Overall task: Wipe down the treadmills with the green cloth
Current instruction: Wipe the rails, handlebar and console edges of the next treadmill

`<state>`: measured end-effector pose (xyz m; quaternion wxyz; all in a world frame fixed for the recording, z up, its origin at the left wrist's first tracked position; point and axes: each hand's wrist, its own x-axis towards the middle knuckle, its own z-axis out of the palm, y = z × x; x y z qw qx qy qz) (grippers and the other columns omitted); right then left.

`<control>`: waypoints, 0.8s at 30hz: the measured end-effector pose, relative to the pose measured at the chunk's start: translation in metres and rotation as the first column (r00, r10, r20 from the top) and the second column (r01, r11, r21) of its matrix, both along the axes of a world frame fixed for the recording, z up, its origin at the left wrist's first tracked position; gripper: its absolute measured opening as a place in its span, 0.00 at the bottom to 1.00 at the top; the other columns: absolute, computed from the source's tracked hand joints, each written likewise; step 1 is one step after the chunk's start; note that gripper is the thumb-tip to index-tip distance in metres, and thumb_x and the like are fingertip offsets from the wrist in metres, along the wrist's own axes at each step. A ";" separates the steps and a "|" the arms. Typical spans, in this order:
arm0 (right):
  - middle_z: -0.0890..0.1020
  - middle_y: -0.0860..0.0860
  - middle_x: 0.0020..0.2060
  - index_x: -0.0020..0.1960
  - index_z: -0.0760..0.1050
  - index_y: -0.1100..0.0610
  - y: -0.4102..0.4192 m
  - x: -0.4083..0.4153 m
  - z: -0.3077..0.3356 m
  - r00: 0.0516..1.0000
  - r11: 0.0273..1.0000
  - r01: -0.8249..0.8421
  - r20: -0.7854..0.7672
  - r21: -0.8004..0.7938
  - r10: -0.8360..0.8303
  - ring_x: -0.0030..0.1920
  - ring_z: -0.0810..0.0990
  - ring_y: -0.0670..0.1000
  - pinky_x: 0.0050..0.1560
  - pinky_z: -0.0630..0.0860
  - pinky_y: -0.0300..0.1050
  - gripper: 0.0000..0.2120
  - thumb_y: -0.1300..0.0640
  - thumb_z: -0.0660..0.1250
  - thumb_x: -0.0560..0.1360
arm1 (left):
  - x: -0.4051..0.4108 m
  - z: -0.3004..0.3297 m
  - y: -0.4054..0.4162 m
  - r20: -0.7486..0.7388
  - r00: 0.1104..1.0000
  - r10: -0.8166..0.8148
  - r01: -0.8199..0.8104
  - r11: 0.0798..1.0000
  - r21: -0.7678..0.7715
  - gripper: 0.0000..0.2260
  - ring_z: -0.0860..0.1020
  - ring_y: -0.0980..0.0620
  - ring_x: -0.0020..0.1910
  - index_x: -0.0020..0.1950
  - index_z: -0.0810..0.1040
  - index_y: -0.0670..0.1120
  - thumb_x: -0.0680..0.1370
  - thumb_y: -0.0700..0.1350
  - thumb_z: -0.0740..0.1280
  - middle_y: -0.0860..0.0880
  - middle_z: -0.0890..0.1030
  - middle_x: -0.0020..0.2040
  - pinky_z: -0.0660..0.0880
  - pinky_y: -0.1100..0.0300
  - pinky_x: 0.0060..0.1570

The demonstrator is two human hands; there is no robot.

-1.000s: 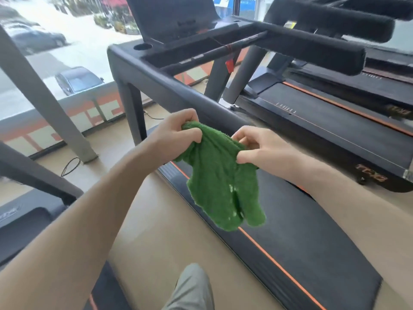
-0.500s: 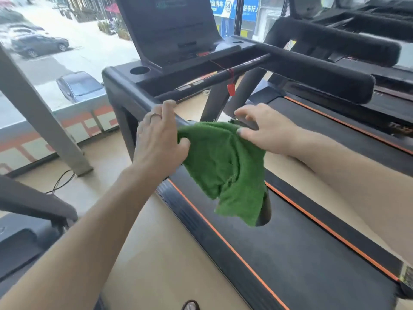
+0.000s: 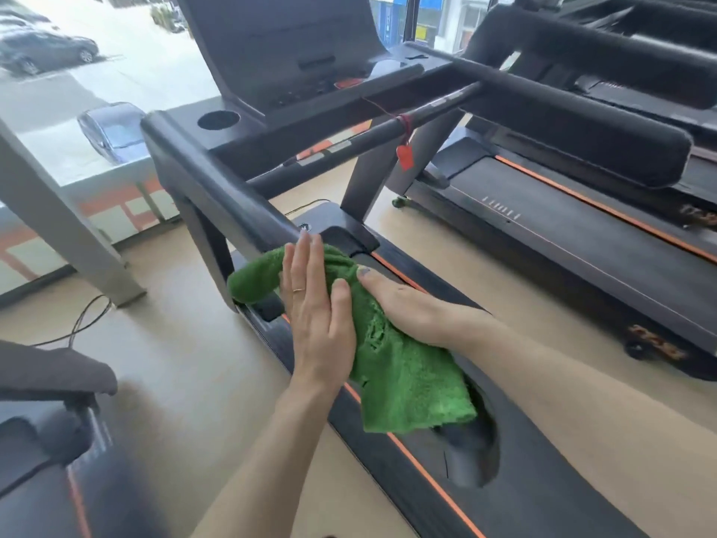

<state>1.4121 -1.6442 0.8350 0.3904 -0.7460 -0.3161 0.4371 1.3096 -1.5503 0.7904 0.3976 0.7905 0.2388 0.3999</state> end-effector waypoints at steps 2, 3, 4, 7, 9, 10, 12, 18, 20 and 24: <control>0.82 0.48 0.62 0.69 0.76 0.51 0.008 0.003 0.008 0.995 1.000 0.018 -0.098 -0.012 -0.019 0.61 0.81 0.48 0.68 0.74 0.50 0.33 0.31 0.51 0.79 | 0.008 0.005 0.011 -0.007 0.999 0.053 -0.053 0.994 -0.094 0.27 0.44 0.62 0.80 0.82 0.53 0.50 0.83 0.47 0.53 0.56 0.52 0.82 0.43 0.58 0.79; 0.81 0.47 0.61 0.69 0.76 0.53 0.005 0.002 0.012 0.992 1.000 0.001 -0.126 -0.003 -0.002 0.59 0.81 0.48 0.65 0.75 0.46 0.31 0.32 0.51 0.81 | 0.009 0.007 0.007 -0.021 0.996 0.082 -0.084 0.986 -0.147 0.28 0.43 0.63 0.80 0.83 0.50 0.50 0.82 0.49 0.53 0.56 0.49 0.82 0.42 0.59 0.79; 0.77 0.45 0.64 0.73 0.71 0.53 0.000 0.001 0.013 0.992 0.999 -0.035 -0.120 0.020 0.037 0.63 0.78 0.47 0.66 0.72 0.42 0.31 0.34 0.50 0.82 | 0.007 0.008 -0.001 -0.036 0.993 0.108 -0.113 0.975 -0.191 0.29 0.41 0.64 0.79 0.83 0.48 0.50 0.82 0.50 0.52 0.56 0.46 0.82 0.41 0.61 0.78; 0.57 0.39 0.78 0.81 0.52 0.47 -0.027 -0.009 0.014 0.993 0.976 -0.097 -0.051 0.197 0.109 0.74 0.55 0.35 0.75 0.51 0.37 0.28 0.39 0.46 0.84 | -0.008 0.000 -0.046 -0.047 0.993 0.105 -0.115 0.943 -0.313 0.28 0.40 0.68 0.78 0.83 0.44 0.52 0.85 0.51 0.51 0.60 0.40 0.82 0.41 0.60 0.79; 0.52 0.36 0.79 0.82 0.48 0.44 -0.058 -0.012 0.006 0.990 0.964 -0.126 -0.027 0.232 0.136 0.74 0.51 0.31 0.76 0.47 0.36 0.26 0.42 0.46 0.85 | -0.022 -0.008 -0.088 -0.016 0.995 0.094 -0.092 0.904 -0.417 0.28 0.42 0.69 0.78 0.82 0.43 0.58 0.84 0.56 0.51 0.64 0.42 0.81 0.44 0.56 0.80; 0.52 0.34 0.78 0.81 0.48 0.44 -0.076 -0.015 0.002 0.989 0.960 -0.139 -0.023 0.242 0.149 0.74 0.51 0.30 0.76 0.48 0.35 0.26 0.43 0.47 0.85 | -0.028 -0.012 -0.112 0.014 0.995 0.101 -0.082 0.875 -0.476 0.29 0.44 0.68 0.78 0.82 0.43 0.61 0.83 0.59 0.51 0.66 0.44 0.81 0.46 0.53 0.80; 0.53 0.29 0.76 0.81 0.49 0.41 -0.109 -0.020 -0.005 0.987 0.953 -0.157 0.008 0.260 0.160 0.72 0.50 0.25 0.73 0.48 0.31 0.25 0.45 0.49 0.86 | -0.036 -0.018 -0.155 0.058 0.992 0.112 -0.064 0.841 -0.538 0.30 0.49 0.66 0.79 0.81 0.45 0.66 0.80 0.64 0.50 0.67 0.49 0.81 0.51 0.49 0.80; 0.53 0.34 0.78 0.81 0.50 0.42 -0.091 -0.013 -0.013 0.977 0.924 -0.212 0.051 0.318 0.207 0.76 0.47 0.31 0.80 0.46 0.43 0.24 0.47 0.49 0.86 | -0.023 -0.040 -0.129 0.225 0.954 0.199 0.039 0.660 -0.750 0.35 0.67 0.48 0.76 0.79 0.60 0.62 0.75 0.73 0.61 0.53 0.68 0.77 0.63 0.42 0.74; 0.53 0.36 0.79 0.81 0.50 0.43 -0.051 -0.002 -0.012 0.975 0.920 -0.221 0.079 0.323 0.206 0.77 0.47 0.35 0.80 0.45 0.47 0.24 0.48 0.49 0.86 | -0.013 -0.030 -0.092 0.237 0.942 0.238 0.053 0.592 -0.804 0.37 0.72 0.45 0.72 0.79 0.65 0.55 0.74 0.71 0.65 0.48 0.74 0.73 0.66 0.41 0.73; 0.55 0.43 0.80 0.81 0.54 0.46 -0.001 0.013 -0.007 0.970 0.909 -0.242 0.108 0.339 0.218 0.79 0.48 0.41 0.80 0.45 0.52 0.23 0.50 0.50 0.86 | 0.007 0.005 -0.054 0.211 0.926 0.313 0.047 0.459 -0.887 0.26 0.79 0.41 0.64 0.73 0.73 0.46 0.84 0.61 0.53 0.39 0.80 0.66 0.76 0.46 0.65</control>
